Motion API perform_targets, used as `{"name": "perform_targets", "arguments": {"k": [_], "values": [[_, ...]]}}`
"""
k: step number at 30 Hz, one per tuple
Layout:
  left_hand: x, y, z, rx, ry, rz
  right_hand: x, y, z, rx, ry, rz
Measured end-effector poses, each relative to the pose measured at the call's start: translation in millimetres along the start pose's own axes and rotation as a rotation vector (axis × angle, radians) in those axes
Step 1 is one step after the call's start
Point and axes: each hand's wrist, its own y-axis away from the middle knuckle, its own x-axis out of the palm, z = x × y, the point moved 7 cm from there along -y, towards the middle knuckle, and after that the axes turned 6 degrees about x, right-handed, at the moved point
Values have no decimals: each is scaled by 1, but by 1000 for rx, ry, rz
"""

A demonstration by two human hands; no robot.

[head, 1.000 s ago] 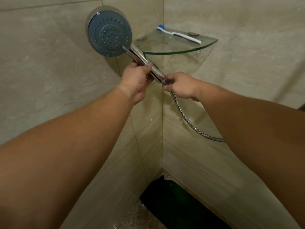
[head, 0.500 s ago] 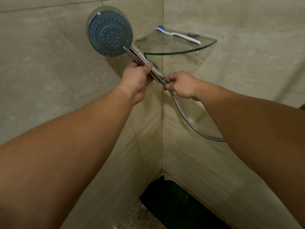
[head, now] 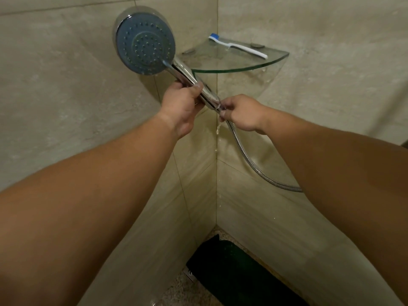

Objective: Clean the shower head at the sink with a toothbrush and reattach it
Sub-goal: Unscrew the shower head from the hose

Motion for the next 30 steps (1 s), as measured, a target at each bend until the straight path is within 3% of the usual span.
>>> {"name": "perform_targets", "arguments": {"k": [10,15,18,30], "values": [[3,-1,2,0,8,23,-8,-1,-6,6,-25,-143],[3,-1,-2,9,-4,25,-4,2,0,-8,-92,-30],[2,-1,-3,5,-10,14,-5,3,3,-26,-12,-10],[7,1,-2,5,-22,17,-11,-2,-5,11,-53,-153]]}}
